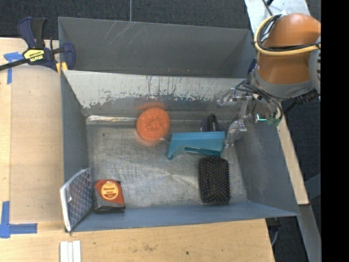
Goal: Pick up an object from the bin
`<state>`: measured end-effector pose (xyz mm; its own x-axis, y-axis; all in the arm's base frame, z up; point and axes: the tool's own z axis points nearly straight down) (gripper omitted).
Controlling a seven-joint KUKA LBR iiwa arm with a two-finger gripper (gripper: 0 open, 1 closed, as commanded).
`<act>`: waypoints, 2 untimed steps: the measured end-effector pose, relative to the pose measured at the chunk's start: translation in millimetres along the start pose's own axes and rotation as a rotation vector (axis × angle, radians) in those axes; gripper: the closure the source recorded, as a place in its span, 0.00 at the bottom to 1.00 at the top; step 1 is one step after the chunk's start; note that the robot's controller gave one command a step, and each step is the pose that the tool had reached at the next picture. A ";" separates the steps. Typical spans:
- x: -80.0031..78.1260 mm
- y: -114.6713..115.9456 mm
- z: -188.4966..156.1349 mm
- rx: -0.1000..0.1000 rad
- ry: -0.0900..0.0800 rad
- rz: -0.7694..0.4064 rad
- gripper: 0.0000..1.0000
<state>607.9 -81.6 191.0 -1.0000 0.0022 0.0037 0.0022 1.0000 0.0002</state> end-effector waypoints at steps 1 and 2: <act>-1.8 0.3 -4.4 0.001 -0.008 -0.002 0.00; -7.4 30.4 55.1 -0.027 0.004 0.082 0.00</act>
Offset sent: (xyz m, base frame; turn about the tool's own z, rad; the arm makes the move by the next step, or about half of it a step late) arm 0.0022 0.0326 -0.1210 0.1346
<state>615.1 -51.2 135.9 -0.9965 0.0837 0.0085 0.0839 0.9961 0.0265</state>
